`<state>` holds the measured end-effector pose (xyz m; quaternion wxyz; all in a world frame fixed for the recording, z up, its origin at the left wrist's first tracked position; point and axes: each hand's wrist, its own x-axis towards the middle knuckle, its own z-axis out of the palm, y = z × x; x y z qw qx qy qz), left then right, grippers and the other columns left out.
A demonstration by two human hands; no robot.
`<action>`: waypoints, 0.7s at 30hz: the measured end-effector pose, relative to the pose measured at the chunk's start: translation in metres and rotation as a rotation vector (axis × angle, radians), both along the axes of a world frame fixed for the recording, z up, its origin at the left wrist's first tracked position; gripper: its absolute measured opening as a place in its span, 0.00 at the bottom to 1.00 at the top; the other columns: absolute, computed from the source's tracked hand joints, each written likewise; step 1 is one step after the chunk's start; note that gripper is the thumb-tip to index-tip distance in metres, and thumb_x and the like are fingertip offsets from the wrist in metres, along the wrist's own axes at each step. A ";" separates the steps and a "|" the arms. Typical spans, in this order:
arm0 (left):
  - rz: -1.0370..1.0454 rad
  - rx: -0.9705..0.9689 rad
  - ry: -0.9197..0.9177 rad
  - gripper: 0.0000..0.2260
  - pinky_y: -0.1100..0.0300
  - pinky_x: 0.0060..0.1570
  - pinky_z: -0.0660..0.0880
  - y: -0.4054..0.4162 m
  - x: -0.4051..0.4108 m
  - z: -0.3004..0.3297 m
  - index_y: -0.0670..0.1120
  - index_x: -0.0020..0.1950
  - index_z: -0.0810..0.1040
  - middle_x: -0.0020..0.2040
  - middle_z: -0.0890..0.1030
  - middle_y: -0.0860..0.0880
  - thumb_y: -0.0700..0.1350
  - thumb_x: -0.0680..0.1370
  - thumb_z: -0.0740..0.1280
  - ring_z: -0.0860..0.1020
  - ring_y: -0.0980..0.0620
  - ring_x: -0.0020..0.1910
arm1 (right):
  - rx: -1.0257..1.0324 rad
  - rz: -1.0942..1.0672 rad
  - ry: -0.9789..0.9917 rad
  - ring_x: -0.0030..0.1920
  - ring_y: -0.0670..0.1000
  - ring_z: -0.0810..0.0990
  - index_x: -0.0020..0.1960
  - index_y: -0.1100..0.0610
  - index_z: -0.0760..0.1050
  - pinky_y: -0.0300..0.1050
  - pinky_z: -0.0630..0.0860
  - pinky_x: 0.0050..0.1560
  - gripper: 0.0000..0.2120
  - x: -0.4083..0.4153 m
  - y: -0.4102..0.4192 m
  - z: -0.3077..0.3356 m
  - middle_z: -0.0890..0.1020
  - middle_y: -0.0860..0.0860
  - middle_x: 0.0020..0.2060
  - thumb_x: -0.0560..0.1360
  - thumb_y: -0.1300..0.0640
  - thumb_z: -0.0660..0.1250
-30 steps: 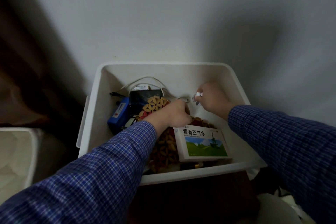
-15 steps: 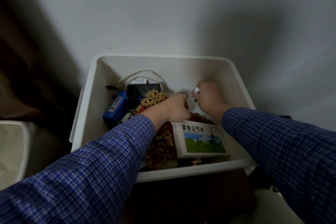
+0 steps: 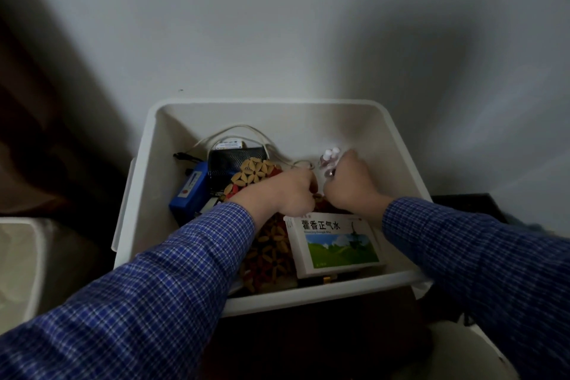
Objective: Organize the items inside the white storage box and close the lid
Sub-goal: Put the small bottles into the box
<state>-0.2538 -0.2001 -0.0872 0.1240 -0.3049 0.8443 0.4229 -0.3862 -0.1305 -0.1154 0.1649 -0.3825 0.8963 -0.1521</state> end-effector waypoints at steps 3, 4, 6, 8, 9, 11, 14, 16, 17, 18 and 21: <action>-0.050 -0.020 -0.015 0.22 0.58 0.48 0.81 0.004 0.000 0.002 0.40 0.71 0.72 0.57 0.80 0.44 0.35 0.76 0.65 0.80 0.48 0.53 | -0.036 -0.060 -0.025 0.57 0.58 0.79 0.60 0.60 0.70 0.45 0.79 0.51 0.15 0.001 0.000 -0.001 0.77 0.56 0.54 0.76 0.66 0.67; -0.055 -0.023 -0.024 0.22 0.59 0.46 0.80 0.004 0.001 0.002 0.40 0.70 0.72 0.56 0.79 0.45 0.35 0.76 0.65 0.80 0.48 0.52 | -0.075 -0.092 -0.037 0.57 0.57 0.79 0.58 0.60 0.72 0.42 0.79 0.50 0.10 0.001 -0.002 -0.001 0.78 0.54 0.53 0.77 0.67 0.66; -0.056 -0.030 -0.042 0.21 0.58 0.46 0.80 0.004 0.003 0.002 0.41 0.70 0.72 0.55 0.80 0.45 0.35 0.76 0.66 0.80 0.48 0.52 | -0.059 -0.122 -0.018 0.58 0.57 0.80 0.57 0.61 0.76 0.43 0.80 0.52 0.09 0.004 -0.007 -0.001 0.80 0.54 0.53 0.78 0.68 0.65; -0.054 -0.050 -0.038 0.21 0.56 0.50 0.81 0.003 0.004 0.002 0.41 0.69 0.73 0.57 0.80 0.44 0.36 0.76 0.66 0.80 0.48 0.53 | 0.004 -0.153 -0.011 0.55 0.57 0.81 0.58 0.62 0.77 0.49 0.81 0.53 0.11 0.005 -0.008 -0.002 0.81 0.57 0.54 0.76 0.67 0.67; -0.053 -0.074 -0.024 0.21 0.57 0.50 0.80 0.004 0.005 0.002 0.41 0.69 0.73 0.57 0.80 0.44 0.36 0.75 0.66 0.80 0.47 0.53 | 0.022 -0.154 -0.010 0.53 0.57 0.81 0.57 0.61 0.78 0.48 0.81 0.50 0.10 0.005 -0.008 -0.001 0.81 0.57 0.53 0.76 0.66 0.67; -0.079 -0.158 -0.009 0.17 0.55 0.50 0.80 0.005 0.006 0.003 0.41 0.64 0.76 0.54 0.81 0.44 0.35 0.75 0.65 0.80 0.47 0.52 | 0.031 -0.128 0.014 0.49 0.55 0.81 0.52 0.59 0.77 0.43 0.77 0.41 0.05 0.003 -0.006 -0.001 0.82 0.56 0.49 0.76 0.63 0.68; -0.174 -0.332 -0.063 0.08 0.54 0.49 0.80 0.007 0.007 0.003 0.42 0.49 0.81 0.43 0.79 0.46 0.35 0.74 0.65 0.79 0.46 0.47 | 0.037 -0.034 0.073 0.45 0.54 0.80 0.45 0.58 0.75 0.40 0.71 0.36 0.04 0.001 -0.002 0.000 0.80 0.55 0.46 0.74 0.65 0.68; -0.198 -0.442 -0.084 0.07 0.55 0.50 0.75 0.007 0.008 0.004 0.46 0.38 0.73 0.37 0.70 0.51 0.37 0.74 0.65 0.70 0.48 0.47 | 0.036 0.021 0.106 0.45 0.54 0.79 0.42 0.57 0.72 0.42 0.71 0.39 0.07 0.002 0.000 0.000 0.79 0.56 0.46 0.73 0.68 0.66; -0.216 -0.479 -0.083 0.11 0.55 0.50 0.72 0.008 0.009 0.006 0.48 0.35 0.68 0.36 0.66 0.52 0.38 0.75 0.65 0.66 0.48 0.48 | 0.036 0.034 0.127 0.45 0.54 0.79 0.39 0.56 0.70 0.42 0.70 0.40 0.10 0.002 0.000 0.000 0.79 0.56 0.47 0.73 0.68 0.65; -0.224 -0.499 -0.091 0.14 0.55 0.49 0.69 0.008 0.010 0.007 0.49 0.34 0.64 0.36 0.64 0.53 0.38 0.75 0.65 0.64 0.49 0.49 | 0.025 0.044 0.145 0.45 0.54 0.79 0.39 0.56 0.69 0.42 0.70 0.40 0.11 0.001 -0.001 0.000 0.80 0.57 0.47 0.73 0.70 0.65; -0.234 -0.531 -0.111 0.11 0.55 0.44 0.71 0.008 0.011 0.011 0.48 0.35 0.67 0.36 0.68 0.51 0.37 0.74 0.66 0.72 0.49 0.47 | -0.064 0.023 0.152 0.47 0.54 0.79 0.52 0.60 0.75 0.42 0.70 0.42 0.10 -0.002 -0.002 -0.002 0.80 0.56 0.49 0.74 0.72 0.63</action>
